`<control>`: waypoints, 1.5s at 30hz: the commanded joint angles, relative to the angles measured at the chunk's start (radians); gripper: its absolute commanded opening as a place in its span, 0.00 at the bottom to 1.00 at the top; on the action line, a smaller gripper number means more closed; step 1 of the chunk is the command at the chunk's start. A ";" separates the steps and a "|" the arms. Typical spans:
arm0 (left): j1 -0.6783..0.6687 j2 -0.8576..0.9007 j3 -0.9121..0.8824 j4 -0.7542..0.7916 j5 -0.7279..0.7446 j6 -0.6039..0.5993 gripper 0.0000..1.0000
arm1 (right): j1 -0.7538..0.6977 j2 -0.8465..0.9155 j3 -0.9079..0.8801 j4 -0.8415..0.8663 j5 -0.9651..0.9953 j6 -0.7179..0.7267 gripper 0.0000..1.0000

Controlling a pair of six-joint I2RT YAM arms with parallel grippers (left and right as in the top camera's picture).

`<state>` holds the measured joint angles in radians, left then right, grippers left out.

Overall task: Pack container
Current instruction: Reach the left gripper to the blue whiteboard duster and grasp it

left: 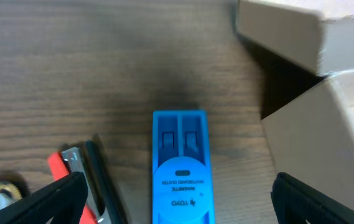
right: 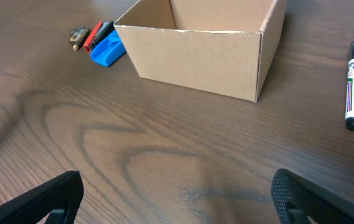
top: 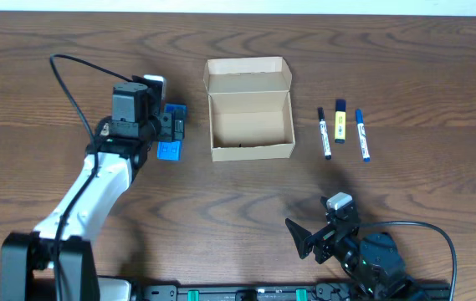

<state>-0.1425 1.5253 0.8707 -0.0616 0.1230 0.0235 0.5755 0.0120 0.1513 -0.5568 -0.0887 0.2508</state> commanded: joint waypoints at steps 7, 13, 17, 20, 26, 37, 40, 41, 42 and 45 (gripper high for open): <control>-0.004 0.110 0.015 0.014 -0.007 0.078 0.95 | 0.008 -0.005 -0.004 0.000 0.010 -0.017 0.99; -0.009 0.162 0.015 0.014 0.000 0.087 0.95 | 0.008 -0.005 -0.004 0.000 0.010 -0.017 0.99; -0.027 0.183 0.015 0.015 -0.001 0.113 0.95 | 0.008 -0.005 -0.004 0.000 0.010 -0.017 0.99; -0.038 0.198 0.015 0.018 -0.033 0.115 0.95 | 0.008 -0.005 -0.004 0.000 0.010 -0.017 0.99; -0.041 0.229 0.015 0.033 -0.071 0.114 0.95 | 0.008 -0.005 -0.004 0.000 0.010 -0.017 0.99; -0.042 0.280 0.015 0.045 -0.069 0.112 0.95 | 0.008 -0.005 -0.004 0.000 0.010 -0.017 0.99; -0.042 0.286 0.015 0.045 -0.067 0.111 0.95 | 0.008 -0.005 -0.004 0.000 0.010 -0.017 0.99; -0.042 0.286 0.015 0.048 -0.067 0.111 0.96 | 0.008 -0.005 -0.004 0.000 0.010 -0.017 0.99; -0.042 0.286 0.015 0.051 -0.067 0.111 0.98 | 0.008 -0.005 -0.004 0.000 0.010 -0.017 0.99; -0.042 0.286 0.015 0.051 -0.060 0.111 0.87 | 0.008 -0.005 -0.004 0.000 0.010 -0.017 0.99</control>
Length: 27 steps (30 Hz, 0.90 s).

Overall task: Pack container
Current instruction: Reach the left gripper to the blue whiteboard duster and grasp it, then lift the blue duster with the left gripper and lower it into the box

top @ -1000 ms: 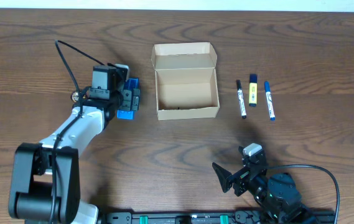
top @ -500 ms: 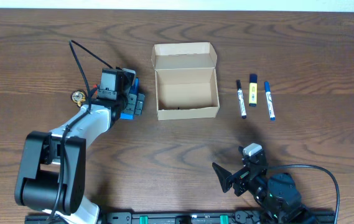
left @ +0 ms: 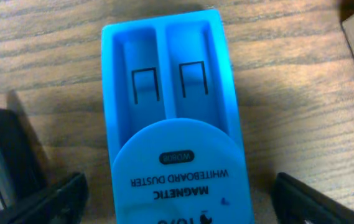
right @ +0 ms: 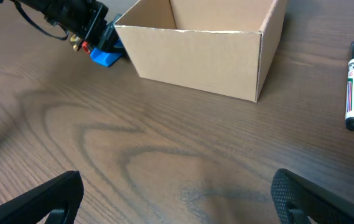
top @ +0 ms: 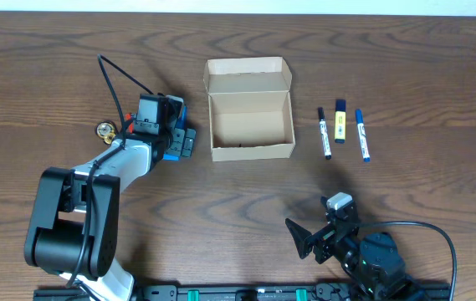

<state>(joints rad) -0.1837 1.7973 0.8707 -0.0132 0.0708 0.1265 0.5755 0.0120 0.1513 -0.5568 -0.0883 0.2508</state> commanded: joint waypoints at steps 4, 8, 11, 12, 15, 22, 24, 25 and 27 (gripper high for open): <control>-0.001 0.014 0.015 0.002 0.001 0.008 0.72 | 0.008 -0.005 -0.004 0.000 0.010 -0.017 0.99; -0.001 0.014 0.015 0.002 0.001 0.008 0.60 | 0.008 -0.005 -0.004 0.000 0.010 -0.017 0.99; -0.001 0.014 0.015 0.002 0.001 0.008 0.54 | 0.008 -0.005 -0.004 0.000 0.010 -0.017 0.99; -0.001 0.014 0.015 0.003 0.000 0.008 0.52 | 0.008 -0.005 -0.004 0.000 0.010 -0.017 0.99; -0.001 0.013 0.019 0.003 0.000 0.008 0.47 | 0.008 -0.005 -0.004 0.000 0.010 -0.017 0.99; 0.000 -0.036 0.100 -0.033 -0.016 0.010 0.41 | 0.008 -0.005 -0.004 0.000 0.010 -0.017 0.99; -0.001 -0.065 0.140 -0.050 -0.029 0.024 0.40 | 0.008 -0.005 -0.004 0.000 0.010 -0.017 0.99; -0.001 -0.083 0.164 -0.062 -0.029 0.046 0.40 | 0.008 -0.005 -0.004 0.000 0.010 -0.017 0.99; -0.003 -0.118 0.207 -0.084 -0.023 0.086 0.39 | 0.008 -0.005 -0.004 0.000 0.010 -0.017 0.99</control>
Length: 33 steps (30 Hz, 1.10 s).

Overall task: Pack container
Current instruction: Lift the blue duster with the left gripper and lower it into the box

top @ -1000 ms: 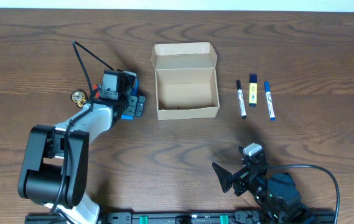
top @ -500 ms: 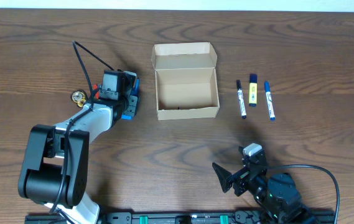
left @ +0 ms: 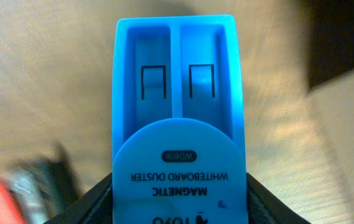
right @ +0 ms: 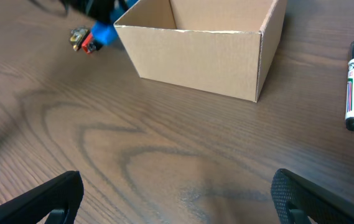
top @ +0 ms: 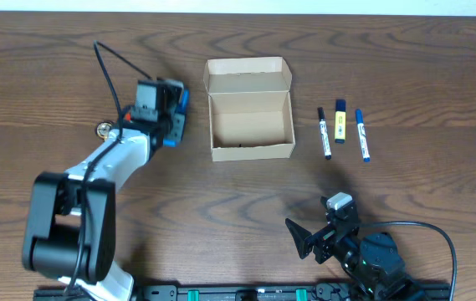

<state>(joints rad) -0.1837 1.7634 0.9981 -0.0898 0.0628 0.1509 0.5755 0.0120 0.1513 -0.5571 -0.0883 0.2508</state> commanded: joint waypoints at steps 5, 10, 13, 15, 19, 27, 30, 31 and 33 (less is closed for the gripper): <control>-0.059 -0.168 0.166 -0.075 0.056 0.252 0.38 | 0.008 -0.005 -0.004 0.000 0.010 -0.017 0.99; -0.193 -0.195 0.218 -0.160 0.070 0.434 0.36 | 0.008 -0.005 -0.004 0.000 0.010 -0.017 0.99; -0.276 -0.192 0.221 -0.200 0.099 0.534 0.35 | 0.008 -0.005 -0.004 0.000 0.010 -0.017 0.99; -0.319 -0.185 0.221 -0.218 0.122 0.570 0.34 | 0.008 -0.005 -0.004 0.000 0.010 -0.017 0.99; -0.373 -0.159 0.221 -0.240 0.134 0.623 0.30 | 0.008 -0.005 -0.004 0.000 0.010 -0.017 0.99; -0.381 -0.090 0.221 -0.254 0.161 0.715 0.31 | 0.008 -0.005 -0.004 0.000 0.010 -0.017 0.99; -0.381 -0.073 0.222 -0.252 0.174 0.777 0.30 | 0.008 -0.005 -0.004 0.000 0.010 -0.017 0.99; -0.381 -0.068 0.222 -0.250 0.174 0.787 0.30 | 0.008 -0.005 -0.004 0.000 0.010 -0.017 0.99; -0.381 -0.060 0.222 -0.250 0.175 0.793 0.29 | 0.008 -0.005 -0.004 0.000 0.010 -0.017 0.99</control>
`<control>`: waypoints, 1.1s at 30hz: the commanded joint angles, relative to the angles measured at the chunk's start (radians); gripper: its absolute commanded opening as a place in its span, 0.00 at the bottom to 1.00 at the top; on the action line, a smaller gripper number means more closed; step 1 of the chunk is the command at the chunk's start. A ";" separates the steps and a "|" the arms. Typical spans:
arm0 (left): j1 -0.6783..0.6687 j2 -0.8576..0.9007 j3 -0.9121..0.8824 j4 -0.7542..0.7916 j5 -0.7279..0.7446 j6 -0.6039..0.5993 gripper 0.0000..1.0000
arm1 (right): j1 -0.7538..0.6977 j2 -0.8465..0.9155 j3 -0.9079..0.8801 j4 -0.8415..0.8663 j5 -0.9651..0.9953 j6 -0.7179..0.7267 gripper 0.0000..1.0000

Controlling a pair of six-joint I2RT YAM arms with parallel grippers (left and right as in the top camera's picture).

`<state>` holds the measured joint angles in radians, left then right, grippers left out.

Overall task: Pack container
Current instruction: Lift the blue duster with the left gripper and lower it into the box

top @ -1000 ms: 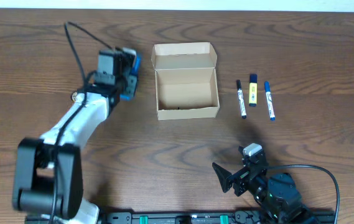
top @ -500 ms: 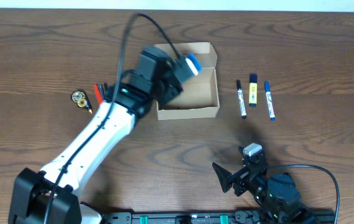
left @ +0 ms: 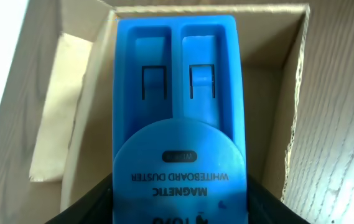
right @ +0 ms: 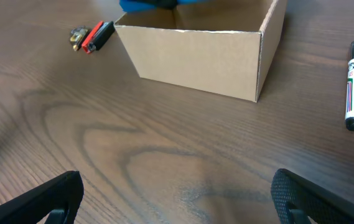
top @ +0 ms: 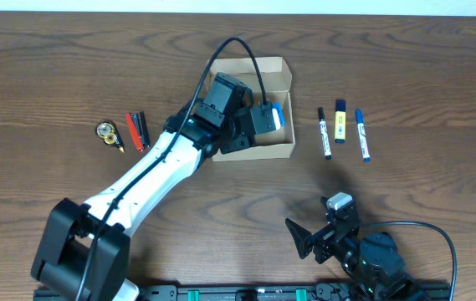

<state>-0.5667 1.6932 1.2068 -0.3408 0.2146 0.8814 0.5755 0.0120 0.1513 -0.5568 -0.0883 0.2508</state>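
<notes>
The open cardboard box (top: 284, 149) stands at the table's middle back, its lid flap up. My left gripper (top: 264, 123) reaches over the box, shut on the blue magnetic whiteboard duster (left: 180, 124), which hangs above the box's inside (left: 270, 81). The duster's blue edge (right: 152, 4) shows over the box rim in the right wrist view. My right gripper (right: 177, 193) rests open at the near table edge, nothing between its fingers (right: 301, 190).
Three markers lie right of the box: a black one (top: 325, 132), a yellow one (top: 340, 121) and a blue one (top: 361, 134). To the left lie a red and a black pen (top: 136, 130) and a small round gold thing (top: 104, 130).
My left gripper has moved right with the duster, from the spot left of the box to above the box's inside. The pens and gold thing now lie uncovered. The right arm stayed still.
My left gripper hovered open above the duster left of the box. It then stood low around the duster on the table. Then it was shut on the duster and lifted beside the box, and now holds it over the box.
</notes>
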 commanded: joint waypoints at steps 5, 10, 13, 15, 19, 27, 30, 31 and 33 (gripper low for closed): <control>0.003 0.039 0.013 0.001 0.024 0.088 0.29 | 0.008 -0.005 -0.004 0.000 0.010 -0.017 0.99; 0.003 0.066 0.013 0.001 0.023 0.092 0.31 | 0.008 -0.005 -0.004 0.000 0.010 -0.017 0.99; 0.004 0.069 0.013 0.000 0.022 0.092 0.33 | 0.008 -0.005 -0.004 0.000 0.010 -0.017 0.99; 0.005 0.069 0.013 0.000 0.021 0.113 0.33 | 0.008 -0.005 -0.004 0.000 0.010 -0.017 0.99; 0.010 0.069 0.013 0.001 0.024 0.126 0.34 | 0.008 -0.005 -0.004 0.000 0.010 -0.017 0.99; 0.026 0.070 0.013 -0.007 0.098 0.125 0.34 | 0.008 -0.005 -0.004 0.000 0.010 -0.017 0.99; 0.042 0.076 0.013 -0.007 0.100 0.124 0.36 | 0.008 -0.005 -0.004 0.000 0.010 -0.017 0.99; 0.046 0.081 0.013 -0.007 0.100 0.120 0.37 | 0.008 -0.005 -0.003 0.000 0.010 -0.017 0.99; 0.052 0.097 0.014 -0.012 0.100 0.117 0.40 | 0.008 -0.005 -0.004 0.000 0.010 -0.017 0.99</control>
<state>-0.5293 1.7618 1.2068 -0.3435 0.2878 0.9955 0.5755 0.0120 0.1513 -0.5568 -0.0883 0.2508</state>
